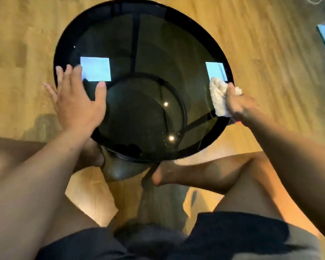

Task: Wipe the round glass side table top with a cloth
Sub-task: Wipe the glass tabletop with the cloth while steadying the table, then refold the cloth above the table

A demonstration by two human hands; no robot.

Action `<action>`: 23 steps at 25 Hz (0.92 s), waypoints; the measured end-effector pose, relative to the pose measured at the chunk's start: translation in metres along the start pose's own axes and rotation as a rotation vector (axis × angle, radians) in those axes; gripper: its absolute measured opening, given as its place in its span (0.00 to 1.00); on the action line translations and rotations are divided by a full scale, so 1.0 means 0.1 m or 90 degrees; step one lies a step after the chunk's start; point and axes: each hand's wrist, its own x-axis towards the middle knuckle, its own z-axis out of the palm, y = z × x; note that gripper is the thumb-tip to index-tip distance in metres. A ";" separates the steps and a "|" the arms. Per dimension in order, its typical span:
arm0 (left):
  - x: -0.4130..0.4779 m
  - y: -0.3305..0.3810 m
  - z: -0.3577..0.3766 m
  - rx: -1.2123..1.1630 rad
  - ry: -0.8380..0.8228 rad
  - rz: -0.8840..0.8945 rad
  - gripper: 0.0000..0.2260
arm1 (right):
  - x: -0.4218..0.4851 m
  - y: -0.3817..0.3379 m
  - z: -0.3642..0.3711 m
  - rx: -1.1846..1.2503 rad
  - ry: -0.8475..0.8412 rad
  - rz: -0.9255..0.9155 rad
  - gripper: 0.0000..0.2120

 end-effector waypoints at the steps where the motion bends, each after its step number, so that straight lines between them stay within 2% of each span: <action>1: -0.01 -0.01 -0.01 -0.005 -0.001 -0.001 0.30 | -0.24 0.10 0.08 0.060 -0.037 0.006 0.44; 4: -0.08 0.03 -0.03 -0.020 -0.008 -0.024 0.30 | -0.79 0.29 0.32 0.219 -0.123 0.055 0.36; 8: -0.77 0.32 -0.05 -0.058 -0.033 0.004 0.29 | -1.39 0.26 0.72 0.400 -0.218 0.132 0.29; 11: -1.12 0.45 -0.02 -0.104 -0.140 0.069 0.27 | -1.62 0.24 0.83 0.530 -0.345 0.194 0.20; 13: -1.14 0.38 -0.05 -0.040 -0.188 0.122 0.27 | -1.58 0.26 0.76 0.619 -0.405 0.216 0.16; 15: -1.15 0.27 -0.09 0.053 -0.222 0.163 0.27 | -1.44 0.20 0.70 0.636 -0.396 0.240 0.15; 17: -1.24 0.23 -0.12 0.112 -0.267 0.190 0.27 | -1.36 0.13 0.69 0.580 -0.362 0.235 0.07; 20: -1.34 0.22 -0.21 0.106 -0.298 0.192 0.27 | -1.46 0.05 0.78 0.556 -0.258 0.235 0.02; 21: -1.35 0.22 -0.26 0.086 -0.308 0.181 0.26 | -1.52 0.04 0.84 0.570 -0.215 0.240 0.03; 23: -1.38 0.24 -0.38 0.047 -0.332 0.160 0.26 | -1.69 -0.01 0.94 0.646 -0.100 0.257 0.19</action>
